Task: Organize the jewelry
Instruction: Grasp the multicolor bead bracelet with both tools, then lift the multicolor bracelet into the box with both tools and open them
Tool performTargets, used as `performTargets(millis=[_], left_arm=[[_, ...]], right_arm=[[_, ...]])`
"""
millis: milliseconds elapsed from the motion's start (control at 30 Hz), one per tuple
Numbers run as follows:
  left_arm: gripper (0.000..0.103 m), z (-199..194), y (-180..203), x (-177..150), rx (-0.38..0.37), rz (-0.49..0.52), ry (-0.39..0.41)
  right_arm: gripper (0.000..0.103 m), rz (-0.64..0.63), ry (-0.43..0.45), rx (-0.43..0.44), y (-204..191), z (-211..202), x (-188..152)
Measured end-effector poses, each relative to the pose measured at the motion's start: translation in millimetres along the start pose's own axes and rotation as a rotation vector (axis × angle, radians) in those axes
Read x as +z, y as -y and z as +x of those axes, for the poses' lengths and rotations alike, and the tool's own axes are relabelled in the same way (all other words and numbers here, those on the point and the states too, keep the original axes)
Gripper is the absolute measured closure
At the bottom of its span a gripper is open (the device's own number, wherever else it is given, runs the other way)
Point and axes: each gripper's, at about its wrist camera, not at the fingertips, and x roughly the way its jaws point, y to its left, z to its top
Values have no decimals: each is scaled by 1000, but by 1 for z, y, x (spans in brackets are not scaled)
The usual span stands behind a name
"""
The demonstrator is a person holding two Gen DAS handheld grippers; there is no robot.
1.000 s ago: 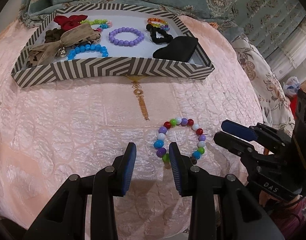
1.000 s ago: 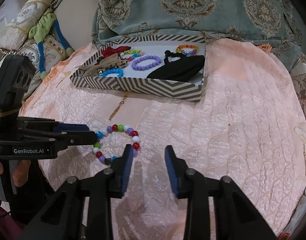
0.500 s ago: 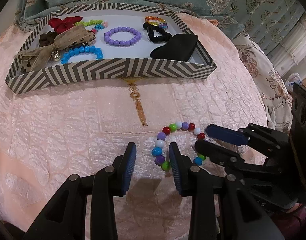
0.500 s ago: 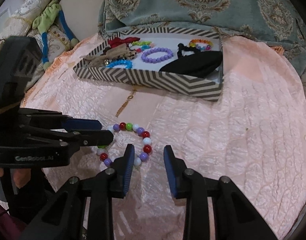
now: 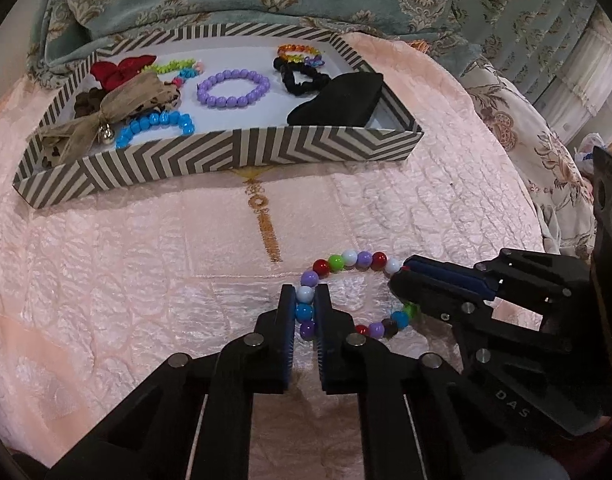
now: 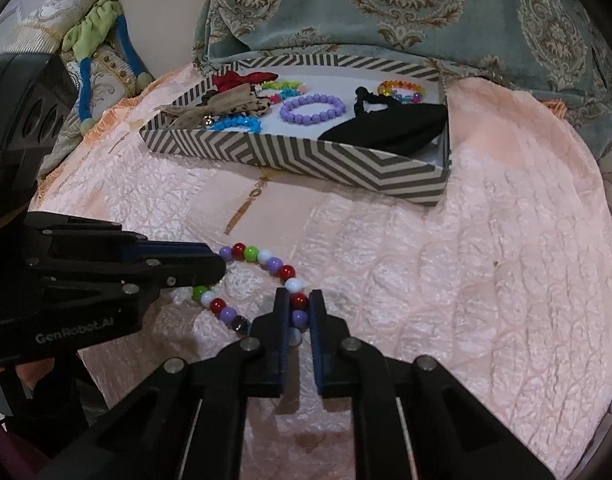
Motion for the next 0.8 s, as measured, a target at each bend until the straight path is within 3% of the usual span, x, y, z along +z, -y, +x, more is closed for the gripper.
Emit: performTargets(millis=[800], left_arm=[[103,-48,-16,27,38,-21,140]], right_arm=[[94,-57,113,-5,-11,-35,41]])
